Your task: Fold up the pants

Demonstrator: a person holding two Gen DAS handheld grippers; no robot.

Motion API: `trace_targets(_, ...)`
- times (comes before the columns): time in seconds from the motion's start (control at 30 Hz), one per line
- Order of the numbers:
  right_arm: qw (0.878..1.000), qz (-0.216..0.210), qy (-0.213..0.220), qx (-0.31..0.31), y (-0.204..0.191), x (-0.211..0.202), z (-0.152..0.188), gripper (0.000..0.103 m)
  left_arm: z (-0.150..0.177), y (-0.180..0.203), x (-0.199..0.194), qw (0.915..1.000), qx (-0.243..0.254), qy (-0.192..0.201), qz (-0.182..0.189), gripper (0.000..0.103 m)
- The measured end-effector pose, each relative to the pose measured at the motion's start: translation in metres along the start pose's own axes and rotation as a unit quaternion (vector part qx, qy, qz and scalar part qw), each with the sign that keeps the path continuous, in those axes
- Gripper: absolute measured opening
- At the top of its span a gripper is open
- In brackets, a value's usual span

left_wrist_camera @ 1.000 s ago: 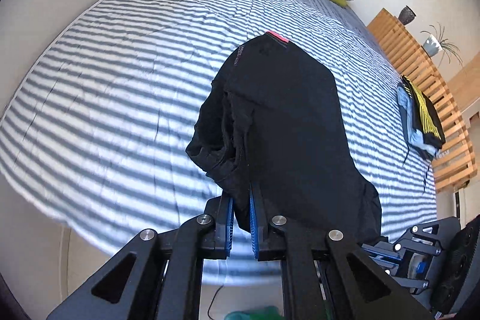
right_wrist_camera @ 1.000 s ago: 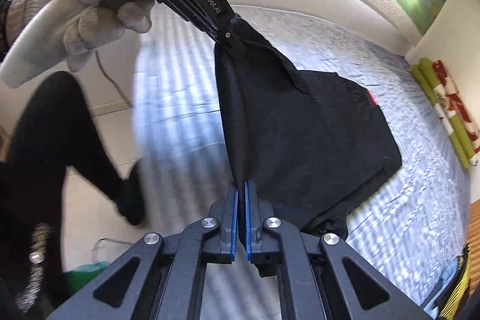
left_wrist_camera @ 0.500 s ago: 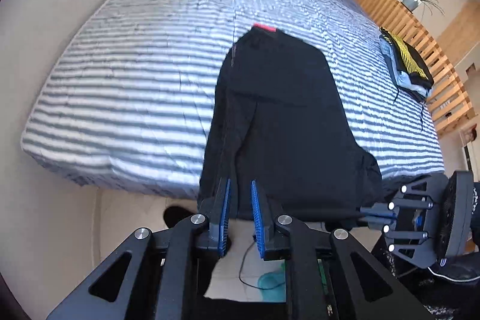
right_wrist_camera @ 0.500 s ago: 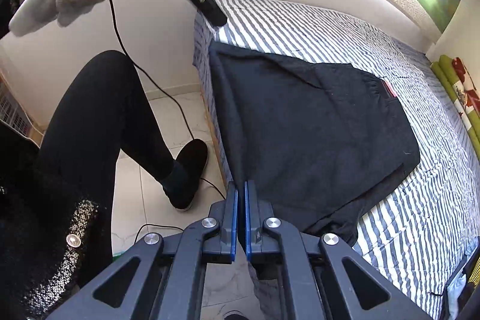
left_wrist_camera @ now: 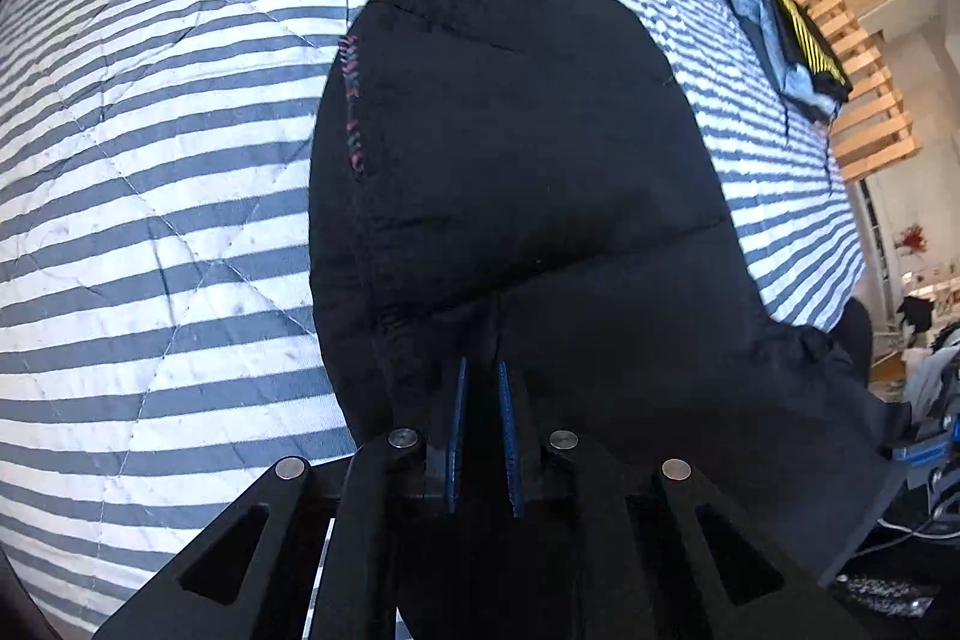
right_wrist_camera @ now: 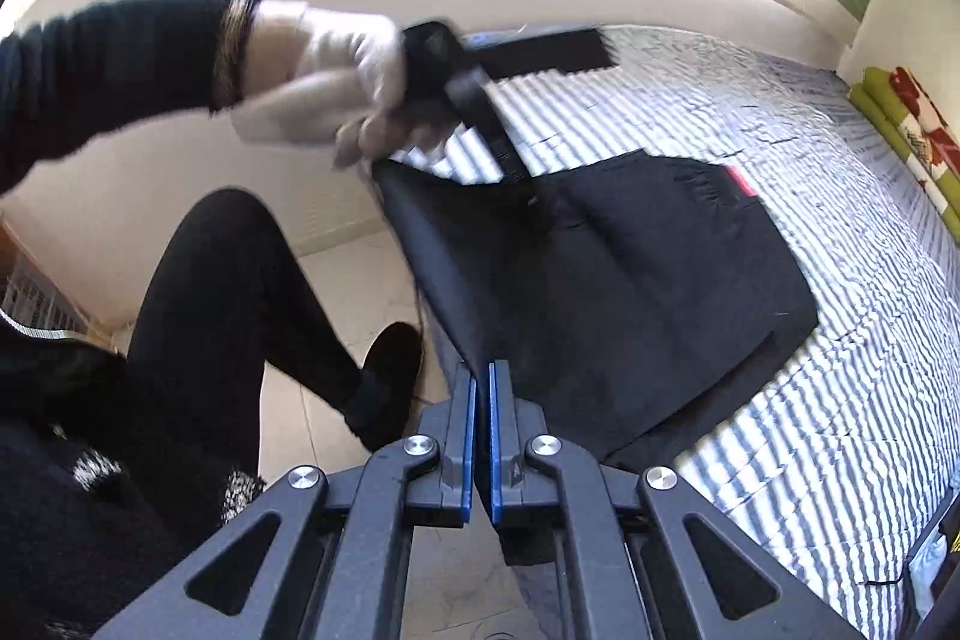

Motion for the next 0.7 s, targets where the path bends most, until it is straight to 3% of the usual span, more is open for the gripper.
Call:
trace_targets(0.2,0.997,-0.005,0.03,0.07,0.087,-0.02,-0.037,0.003,-0.049,-0.049,-0.053,0.9922,-0.09,0.082,0.026,0.012)
trace_targets(0.3,0.993,-0.012,0.027,0.118,0.142,-0.012,-0.051,0.003,-0.071,-0.061,-0.076,0.9871,-0.096,0.124,0.033,0.012)
trace_targets(0.5,0.978,-0.011,0.004,0.209,0.252,0.039,-0.063,0.003,-0.098,-0.075,-0.066,0.9815,-0.124,0.138,0.047,0.012)
trace_targets(0.7,0.97,0.005,-0.045,0.24,0.309,0.109,-0.056,0.003,-0.101,-0.089,-0.048,0.9838,-0.119,0.134,-0.002,0.012)
Point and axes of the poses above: each gripper's, at about its wrist camera, not at the fingertips, and x roughly the way its jaws point, y to its right, z to its underside, the point moved 10 cm from there along x, roughly the way its jaws point, and after that the axes turned 10 degrees about -y, right-handed, at the moved point
